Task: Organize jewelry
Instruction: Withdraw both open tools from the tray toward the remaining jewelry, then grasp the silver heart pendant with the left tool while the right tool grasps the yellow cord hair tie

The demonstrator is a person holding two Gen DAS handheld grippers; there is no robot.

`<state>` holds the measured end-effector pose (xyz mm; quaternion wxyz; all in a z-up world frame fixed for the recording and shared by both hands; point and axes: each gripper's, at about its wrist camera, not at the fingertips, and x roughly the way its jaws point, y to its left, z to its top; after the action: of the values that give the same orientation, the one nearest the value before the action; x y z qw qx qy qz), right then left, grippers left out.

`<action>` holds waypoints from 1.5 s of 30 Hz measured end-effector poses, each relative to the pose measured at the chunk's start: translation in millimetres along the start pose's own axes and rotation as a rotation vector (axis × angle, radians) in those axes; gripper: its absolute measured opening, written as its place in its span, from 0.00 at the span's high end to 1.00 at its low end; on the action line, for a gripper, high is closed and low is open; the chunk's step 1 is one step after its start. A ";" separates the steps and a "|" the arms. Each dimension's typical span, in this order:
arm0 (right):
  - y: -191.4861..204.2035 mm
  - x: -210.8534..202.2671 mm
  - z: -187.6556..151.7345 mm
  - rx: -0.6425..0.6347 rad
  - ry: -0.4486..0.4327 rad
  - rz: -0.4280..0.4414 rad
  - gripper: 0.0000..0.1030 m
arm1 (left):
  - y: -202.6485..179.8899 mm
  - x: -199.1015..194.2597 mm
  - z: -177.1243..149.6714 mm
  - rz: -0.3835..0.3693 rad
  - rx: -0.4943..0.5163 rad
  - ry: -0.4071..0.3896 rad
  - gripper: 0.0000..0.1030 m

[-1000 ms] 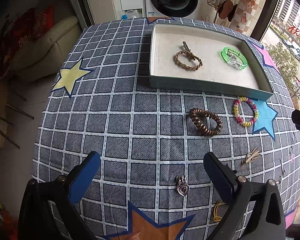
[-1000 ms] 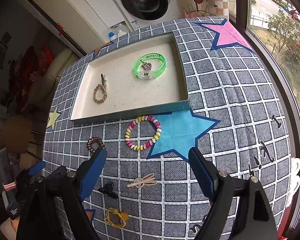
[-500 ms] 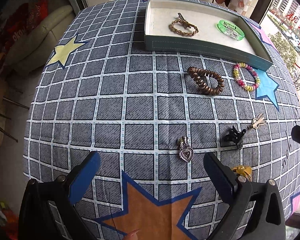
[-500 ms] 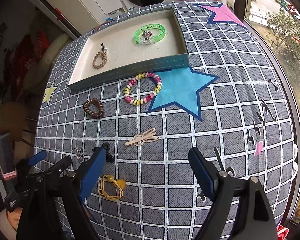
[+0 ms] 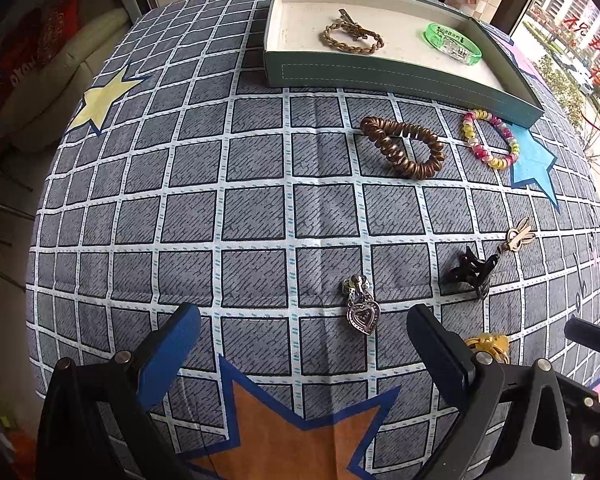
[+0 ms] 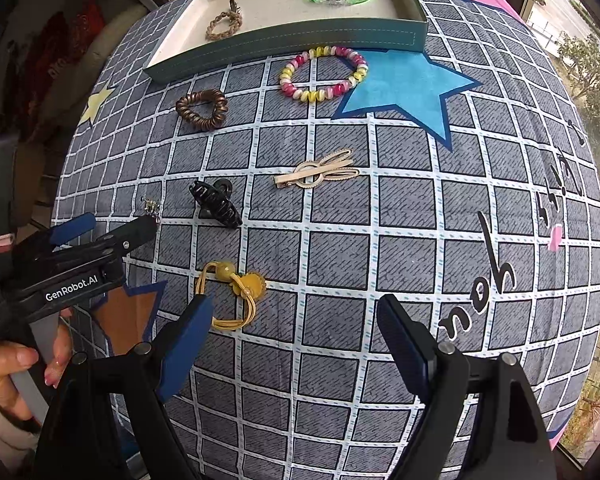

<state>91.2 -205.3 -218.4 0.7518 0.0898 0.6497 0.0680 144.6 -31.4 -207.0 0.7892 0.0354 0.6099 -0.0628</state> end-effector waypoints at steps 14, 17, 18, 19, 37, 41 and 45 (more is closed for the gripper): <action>25.8 26.2 -2.0 -0.073 0.012 -0.080 0.16 | -10.6 12.8 4.1 -0.009 0.040 -0.006 0.10; 35.0 31.9 -0.7 -0.107 -0.002 -0.111 0.16 | -9.1 12.2 6.1 -0.017 0.044 -0.009 0.13; 36.9 33.9 -1.3 -0.117 -0.003 -0.117 0.17 | -8.4 11.9 6.5 -0.017 0.046 -0.013 0.14; 39.1 34.8 -2.1 -0.129 -0.009 -0.130 0.17 | -8.8 13.8 3.1 -0.019 0.050 -0.015 0.16; 34.4 23.5 7.4 -0.170 -0.033 -0.128 0.76 | -36.6 1.6 -0.5 -0.114 0.138 -0.030 0.71; 16.3 15.4 12.1 -0.072 -0.033 -0.020 0.76 | -27.1 -3.2 -2.6 -0.147 0.099 -0.032 0.71; 0.1 5.6 10.4 0.020 -0.033 0.038 0.76 | -16.6 -14.2 -2.8 -0.164 0.076 -0.049 0.71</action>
<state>102.4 -204.4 -222.4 0.7599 0.1110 0.6362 0.0744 136.1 -46.7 -193.7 0.7942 0.0139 0.5883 -0.1513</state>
